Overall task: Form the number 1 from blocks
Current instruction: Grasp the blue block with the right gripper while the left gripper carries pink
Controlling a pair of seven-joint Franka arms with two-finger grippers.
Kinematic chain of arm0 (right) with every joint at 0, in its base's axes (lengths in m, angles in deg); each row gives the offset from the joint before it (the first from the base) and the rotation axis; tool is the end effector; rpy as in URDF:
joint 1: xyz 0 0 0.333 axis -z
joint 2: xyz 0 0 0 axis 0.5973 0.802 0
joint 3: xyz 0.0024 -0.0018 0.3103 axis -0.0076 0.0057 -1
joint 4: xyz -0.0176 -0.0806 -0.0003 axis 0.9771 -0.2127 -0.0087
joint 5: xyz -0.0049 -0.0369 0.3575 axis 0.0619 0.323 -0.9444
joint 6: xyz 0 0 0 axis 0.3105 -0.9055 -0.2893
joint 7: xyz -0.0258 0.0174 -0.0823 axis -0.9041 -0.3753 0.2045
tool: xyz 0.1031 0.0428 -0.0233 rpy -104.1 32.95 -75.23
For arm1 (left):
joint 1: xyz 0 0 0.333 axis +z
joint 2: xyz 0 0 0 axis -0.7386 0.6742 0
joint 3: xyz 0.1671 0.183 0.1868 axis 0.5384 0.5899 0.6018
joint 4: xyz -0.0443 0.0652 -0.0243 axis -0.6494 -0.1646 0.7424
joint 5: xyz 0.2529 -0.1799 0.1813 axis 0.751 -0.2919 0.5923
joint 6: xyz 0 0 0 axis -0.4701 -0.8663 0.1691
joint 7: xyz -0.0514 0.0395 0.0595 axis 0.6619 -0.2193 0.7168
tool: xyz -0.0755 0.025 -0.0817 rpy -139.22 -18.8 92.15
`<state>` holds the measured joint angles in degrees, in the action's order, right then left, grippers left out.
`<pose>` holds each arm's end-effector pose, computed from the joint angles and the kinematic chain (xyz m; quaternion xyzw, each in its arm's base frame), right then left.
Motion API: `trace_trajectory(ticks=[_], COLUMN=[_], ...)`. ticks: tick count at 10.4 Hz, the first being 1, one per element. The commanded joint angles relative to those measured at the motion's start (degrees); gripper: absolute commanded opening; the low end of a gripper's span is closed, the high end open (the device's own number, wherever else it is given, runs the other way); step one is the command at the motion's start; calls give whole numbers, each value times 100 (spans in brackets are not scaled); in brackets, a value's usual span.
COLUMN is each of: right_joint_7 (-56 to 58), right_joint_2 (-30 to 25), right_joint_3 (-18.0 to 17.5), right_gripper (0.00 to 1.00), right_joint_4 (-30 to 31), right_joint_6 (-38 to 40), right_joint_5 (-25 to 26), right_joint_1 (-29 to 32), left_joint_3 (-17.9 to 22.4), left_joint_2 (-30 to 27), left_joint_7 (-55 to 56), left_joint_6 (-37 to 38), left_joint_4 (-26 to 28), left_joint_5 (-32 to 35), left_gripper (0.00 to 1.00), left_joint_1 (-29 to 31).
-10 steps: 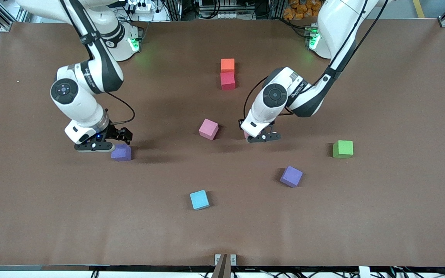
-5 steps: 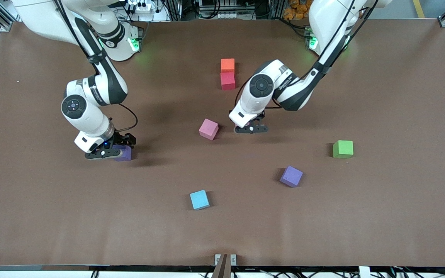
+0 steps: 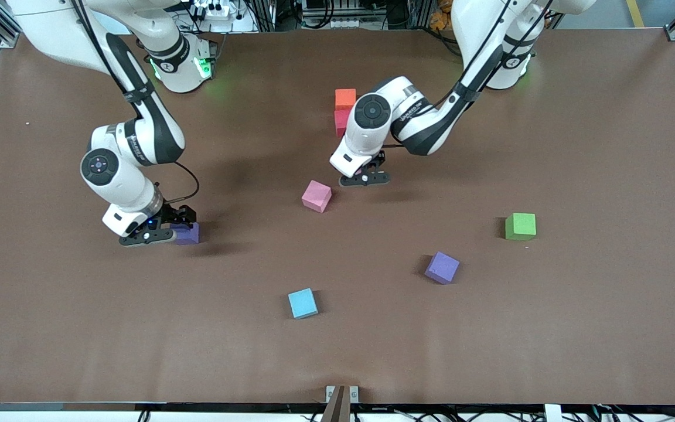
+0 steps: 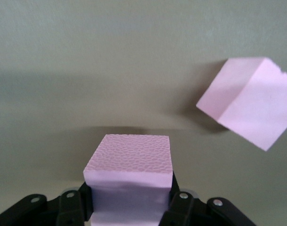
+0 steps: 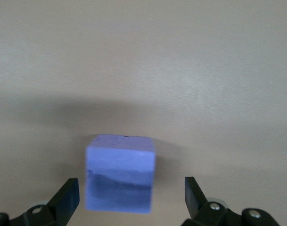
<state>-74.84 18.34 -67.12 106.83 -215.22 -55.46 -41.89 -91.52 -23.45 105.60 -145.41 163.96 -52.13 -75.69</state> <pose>0.5367 0.0641 0.2517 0.9965 0.0790 0.0212 0.0170 0.3849 -0.4577 0.2523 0.9951 0.0557 -0.0725 0.0370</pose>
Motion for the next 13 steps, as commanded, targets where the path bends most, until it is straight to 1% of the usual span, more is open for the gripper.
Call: trace_trajectory(ticks=[1, 3, 5, 7, 10, 11, 12, 13], right_joint_7=[70, 8, -1, -36, -36, -36, -36, -36], right_joint_2=[203, 203, 203, 334, 484, 502, 519, 554], right_joint_3=[-51, -51, -51, -25, 46, 54, 63, 63], right_gripper=[99, 99, 99, 98, 96, 93, 85, 72], right_joint_4=[-91, -135, -205, -249, -232, -232, -232, -197], right_joint_6=[-131, -123, -114, -140, -263, -289, -316, -394], right_joint_5=[37, 2, -16, -121, -121, -121, -121, -121], right_joint_1=[83, 39, 30, -119, -207, -225, -225, -225], left_joint_3=[39, 39, 30, -127, -286, -304, -304, -304], left_joint_2=[68, 200, 209, 209, 174, 183, 191, 191], left_joint_7=[172, 199, 286, 304, 304, 304, 304, 304], left_joint_6=[34, 34, 43, 60, 60, 60, 60, 60], left_joint_4=[20, 29, 90, 134, 327, 345, 345, 371], left_joint_5=[-130, -129, -121, -77, -33, -33, -24, -24], left_gripper=[0, 0, 0, 0, 0, 0, 0, 0], left_joint_1=[-241, -408, -566, -611, -611, -611, -611, -611])
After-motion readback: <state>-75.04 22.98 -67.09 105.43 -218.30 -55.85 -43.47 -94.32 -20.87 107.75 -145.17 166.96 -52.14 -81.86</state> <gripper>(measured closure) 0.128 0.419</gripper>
